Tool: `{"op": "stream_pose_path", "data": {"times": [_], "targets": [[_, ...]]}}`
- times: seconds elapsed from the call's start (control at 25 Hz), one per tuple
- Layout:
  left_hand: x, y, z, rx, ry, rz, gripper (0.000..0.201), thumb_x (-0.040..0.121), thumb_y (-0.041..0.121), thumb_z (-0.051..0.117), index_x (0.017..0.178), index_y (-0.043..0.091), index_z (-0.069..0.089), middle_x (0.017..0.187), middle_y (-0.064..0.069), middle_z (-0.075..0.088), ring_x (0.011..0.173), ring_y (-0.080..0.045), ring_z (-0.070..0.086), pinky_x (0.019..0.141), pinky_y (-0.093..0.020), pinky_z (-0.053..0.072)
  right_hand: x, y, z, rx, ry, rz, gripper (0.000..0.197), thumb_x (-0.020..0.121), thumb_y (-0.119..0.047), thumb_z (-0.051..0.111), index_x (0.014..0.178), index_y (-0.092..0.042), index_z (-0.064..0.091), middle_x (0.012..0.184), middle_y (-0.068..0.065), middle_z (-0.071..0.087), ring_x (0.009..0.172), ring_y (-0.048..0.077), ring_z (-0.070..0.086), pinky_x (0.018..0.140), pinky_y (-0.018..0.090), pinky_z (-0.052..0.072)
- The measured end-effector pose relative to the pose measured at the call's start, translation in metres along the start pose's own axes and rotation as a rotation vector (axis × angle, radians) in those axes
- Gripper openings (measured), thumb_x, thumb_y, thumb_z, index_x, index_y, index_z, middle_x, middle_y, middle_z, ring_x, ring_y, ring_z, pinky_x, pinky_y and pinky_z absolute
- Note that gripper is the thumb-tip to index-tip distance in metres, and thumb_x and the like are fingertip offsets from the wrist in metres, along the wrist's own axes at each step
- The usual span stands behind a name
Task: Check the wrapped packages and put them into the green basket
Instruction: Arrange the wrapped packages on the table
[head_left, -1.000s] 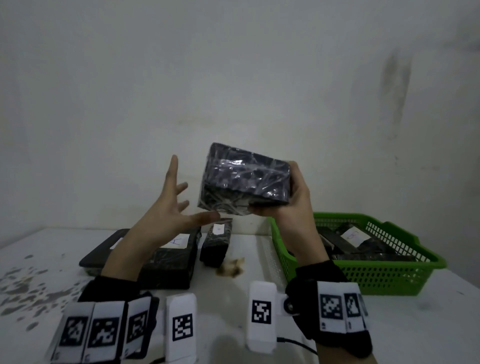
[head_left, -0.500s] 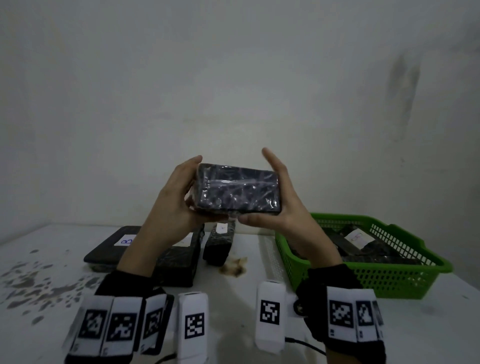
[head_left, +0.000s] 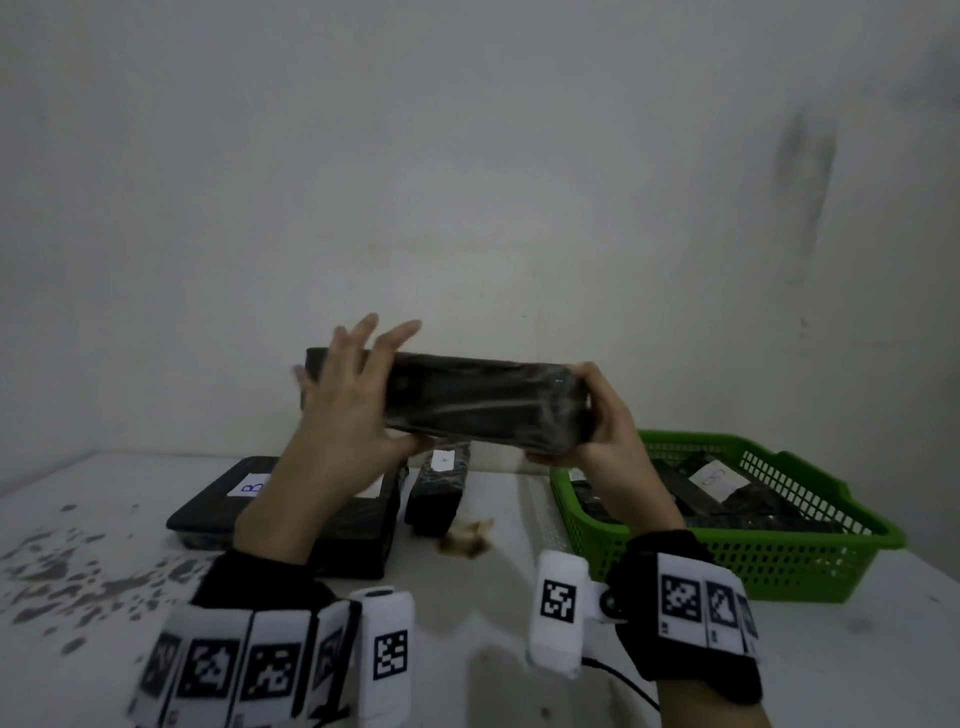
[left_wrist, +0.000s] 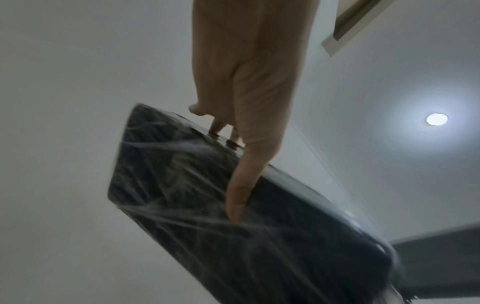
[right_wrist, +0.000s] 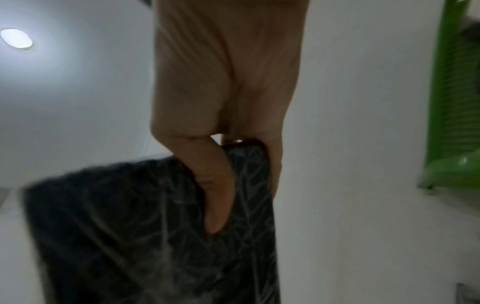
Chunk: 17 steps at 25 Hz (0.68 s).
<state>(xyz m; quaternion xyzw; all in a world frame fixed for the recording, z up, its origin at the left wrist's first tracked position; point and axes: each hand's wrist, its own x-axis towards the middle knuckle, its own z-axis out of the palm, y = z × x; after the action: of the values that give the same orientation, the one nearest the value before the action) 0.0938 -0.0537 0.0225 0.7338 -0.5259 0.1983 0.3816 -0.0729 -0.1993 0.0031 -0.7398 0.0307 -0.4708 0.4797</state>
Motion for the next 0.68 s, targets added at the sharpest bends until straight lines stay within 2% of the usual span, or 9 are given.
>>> {"op": "stream_pose_path", "data": {"times": [0.08,0.12,0.2,0.24,0.32,0.44,0.52,0.6,0.68], "targets": [[-0.001,-0.018,-0.012,0.032,0.047,-0.079,0.09,0.066,0.019,0.08,0.139,0.036,0.03,0.155,-0.005,0.014,0.144,-0.027,0.007,0.112,-0.058,0.007,-0.004,0.003,-0.012,0.131,0.016,0.041,0.049,0.064,0.02,0.063,0.102,-0.006,0.046,0.107,0.011,0.061,0.097,0.022,0.064,0.06,0.03,0.057],[-0.002,-0.024,-0.017,-0.016,0.083,-0.065,0.083,0.066,0.013,0.08,0.134,0.036,0.038,0.151,-0.007,0.023,0.141,-0.029,0.019,0.112,-0.053,0.016,-0.005,0.002,-0.015,0.162,0.012,0.041,0.048,0.068,0.026,0.058,0.103,-0.006,0.046,0.102,0.005,0.065,0.092,0.016,0.066,0.058,0.027,0.056],[-0.004,-0.028,-0.022,-0.116,0.157,-0.013,0.068,0.063,0.002,0.079,0.118,0.03,0.051,0.129,-0.008,0.043,0.117,-0.021,0.045,0.1,-0.033,0.035,-0.005,0.0,-0.015,0.164,-0.004,0.064,0.051,0.069,0.03,0.055,0.105,-0.006,0.046,0.098,-0.002,0.067,0.089,0.012,0.068,0.057,0.025,0.056],[-0.005,-0.028,-0.023,-0.125,0.176,-0.008,0.062,0.062,0.0,0.079,0.111,0.028,0.054,0.117,-0.005,0.045,0.104,-0.015,0.047,0.092,-0.026,0.036,-0.005,-0.001,-0.013,0.134,-0.011,0.081,0.052,0.069,0.029,0.057,0.106,-0.007,0.047,0.1,-0.001,0.066,0.091,0.013,0.067,0.058,0.024,0.056],[-0.006,-0.027,-0.023,-0.114,0.2,-0.027,0.057,0.061,0.002,0.08,0.105,0.028,0.055,0.105,0.002,0.042,0.094,-0.01,0.045,0.084,-0.024,0.036,-0.003,-0.003,-0.009,0.013,0.002,0.096,0.055,0.072,0.024,0.06,0.109,-0.015,0.049,0.107,0.001,0.062,0.098,0.018,0.063,0.062,0.02,0.055],[-0.007,-0.024,-0.024,-0.087,0.227,-0.041,0.053,0.06,0.012,0.082,0.105,0.028,0.058,0.1,0.002,0.04,0.092,-0.013,0.046,0.079,-0.025,0.036,0.001,-0.008,-0.007,-0.097,0.016,0.109,0.074,0.071,0.017,0.066,0.124,-0.026,0.039,0.111,-0.01,0.057,0.104,0.007,0.057,0.076,0.014,0.052],[-0.006,-0.019,-0.022,-0.072,0.258,-0.006,0.054,0.059,0.014,0.083,0.106,0.025,0.06,0.1,0.001,0.038,0.09,-0.012,0.047,0.078,-0.024,0.037,0.0,-0.011,-0.009,-0.104,0.036,0.106,0.094,0.07,0.007,0.072,0.138,-0.036,0.025,0.118,-0.02,0.051,0.105,-0.001,0.055,0.09,0.018,0.047],[-0.006,-0.014,-0.022,-0.09,0.296,0.064,0.057,0.057,0.012,0.084,0.108,0.022,0.06,0.101,0.001,0.036,0.088,-0.004,0.045,0.079,-0.015,0.038,0.0,-0.015,-0.008,-0.166,0.079,0.059,0.103,0.07,-0.004,0.076,0.14,-0.046,0.015,0.136,-0.017,0.041,0.122,0.004,0.046,0.102,0.026,0.039],[-0.006,-0.01,-0.024,-0.209,0.315,0.141,0.064,0.055,0.012,0.087,0.109,0.027,0.057,0.099,0.005,0.036,0.088,0.009,0.045,0.082,-0.001,0.036,0.002,-0.021,-0.004,-0.356,0.127,-0.001,0.109,0.067,-0.014,0.081,0.141,-0.049,0.008,0.148,-0.013,0.024,0.134,0.007,0.027,0.11,0.032,0.027]]}}
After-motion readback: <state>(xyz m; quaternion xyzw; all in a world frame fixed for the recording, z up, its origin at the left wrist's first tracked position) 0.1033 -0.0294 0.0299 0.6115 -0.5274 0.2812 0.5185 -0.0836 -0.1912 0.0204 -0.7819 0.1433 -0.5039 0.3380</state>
